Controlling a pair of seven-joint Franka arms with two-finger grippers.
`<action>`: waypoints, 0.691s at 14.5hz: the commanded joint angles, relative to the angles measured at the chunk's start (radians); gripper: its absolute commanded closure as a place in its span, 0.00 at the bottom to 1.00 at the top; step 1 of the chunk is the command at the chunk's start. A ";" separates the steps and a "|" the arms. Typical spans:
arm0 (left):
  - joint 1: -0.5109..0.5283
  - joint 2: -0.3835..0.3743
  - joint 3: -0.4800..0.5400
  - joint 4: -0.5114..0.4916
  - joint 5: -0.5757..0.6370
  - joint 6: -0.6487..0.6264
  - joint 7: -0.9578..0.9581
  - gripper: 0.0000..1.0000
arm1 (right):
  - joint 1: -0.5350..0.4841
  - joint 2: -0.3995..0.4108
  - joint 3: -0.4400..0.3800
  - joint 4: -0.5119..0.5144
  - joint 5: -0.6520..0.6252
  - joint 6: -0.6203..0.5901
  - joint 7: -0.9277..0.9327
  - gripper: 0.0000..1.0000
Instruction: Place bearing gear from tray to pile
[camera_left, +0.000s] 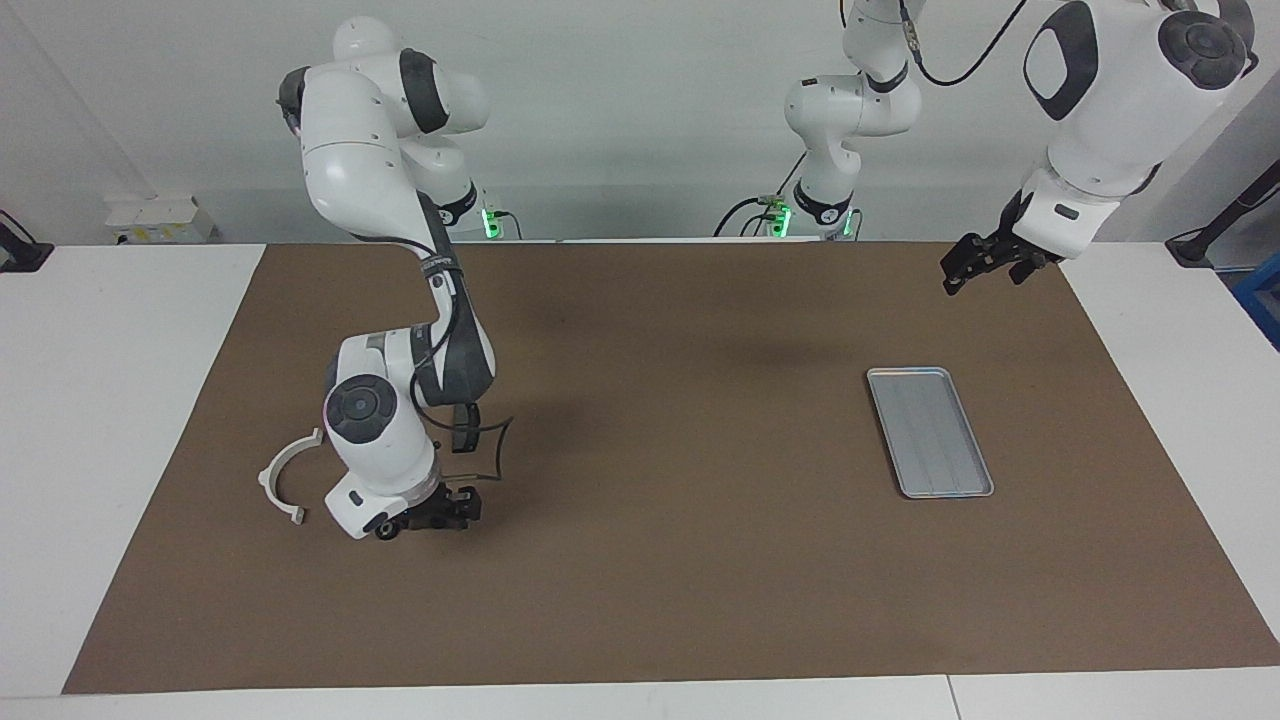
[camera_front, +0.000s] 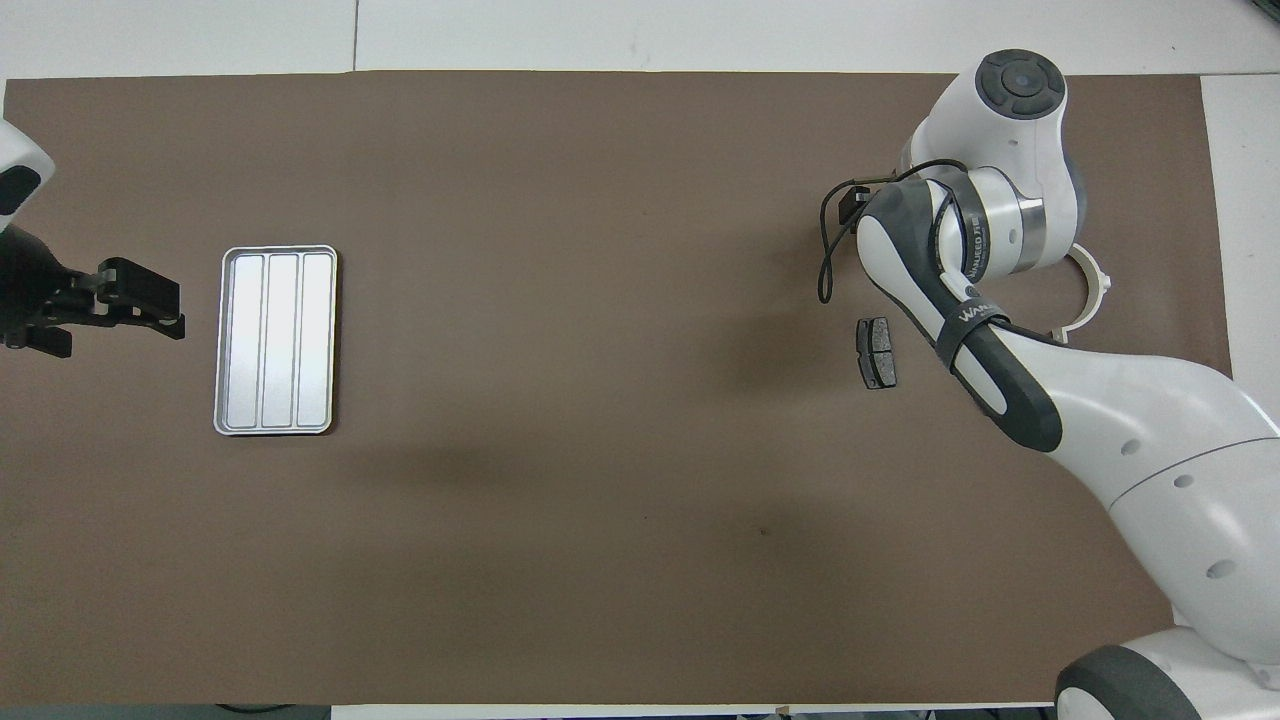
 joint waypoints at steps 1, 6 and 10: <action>-0.003 -0.027 0.003 -0.026 -0.006 -0.008 0.001 0.00 | -0.022 -0.029 0.015 -0.035 -0.018 0.025 -0.013 0.00; -0.003 -0.027 0.003 -0.026 -0.006 -0.008 0.001 0.00 | -0.021 -0.093 0.013 -0.032 -0.018 0.003 -0.020 0.00; -0.003 -0.027 0.003 -0.026 -0.006 -0.008 0.001 0.00 | -0.033 -0.245 0.015 -0.043 -0.003 -0.175 -0.031 0.00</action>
